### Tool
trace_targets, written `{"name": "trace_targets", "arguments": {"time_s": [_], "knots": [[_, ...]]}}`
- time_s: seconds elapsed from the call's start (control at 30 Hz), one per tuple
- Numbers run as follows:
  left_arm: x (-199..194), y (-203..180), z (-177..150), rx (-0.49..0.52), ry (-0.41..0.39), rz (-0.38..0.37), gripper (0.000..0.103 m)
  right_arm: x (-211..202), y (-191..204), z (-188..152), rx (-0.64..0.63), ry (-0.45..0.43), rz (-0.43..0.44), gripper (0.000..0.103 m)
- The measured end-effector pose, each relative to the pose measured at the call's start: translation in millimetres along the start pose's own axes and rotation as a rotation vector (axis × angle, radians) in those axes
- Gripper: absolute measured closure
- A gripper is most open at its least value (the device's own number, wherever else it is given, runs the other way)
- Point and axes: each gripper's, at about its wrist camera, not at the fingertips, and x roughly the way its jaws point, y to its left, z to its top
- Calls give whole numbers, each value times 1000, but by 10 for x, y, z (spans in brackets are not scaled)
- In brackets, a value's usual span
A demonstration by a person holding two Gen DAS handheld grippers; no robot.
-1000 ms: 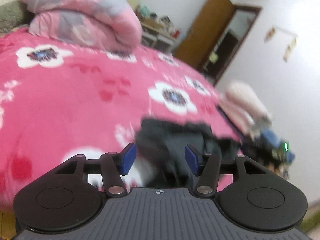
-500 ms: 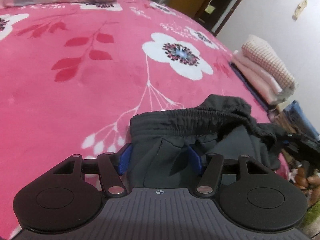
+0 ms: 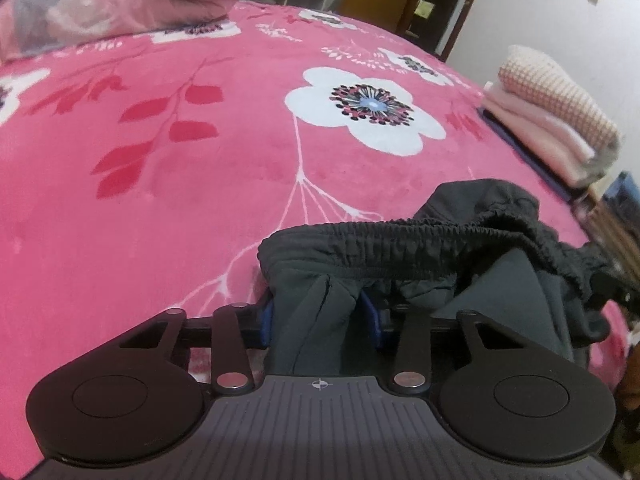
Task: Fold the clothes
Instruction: 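Lift the elastic waistband high with both grippers to shake the sweatpants out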
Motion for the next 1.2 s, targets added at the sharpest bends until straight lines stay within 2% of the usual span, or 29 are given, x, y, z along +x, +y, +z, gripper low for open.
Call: {"name": "trace_targets", "arguments": {"time_s": [0.1,0.13,0.2,0.23,0.4,0.7,0.87,1.2], "knots": [[16,-49,-9,13,-17,24,82,64,5,18,-18,3,-16,57],[18,-64,-11,14,-24,29,87,78,10,24,-19,3,-25,72],[-14,-128,-5,37,-49,48,90,104,11,41,-35,-3,-54,87],[-46,-172,2,58,-69,62,90,85,25,51,-40,-18,-72,89],[-418,-334,86,123,-204,97,91,-85,114,146,-57,-106,-101,92],[-1148,-616,177,197,-406,189,91,-319,369,320,-66,-214,-46,93],[-1604,-772,211,229,-551,257,92,-476,550,532,-76,-303,13,93],[-2711,-1163,242,275,-883,361,92,-969,1039,1125,-122,-540,210,94]]}}
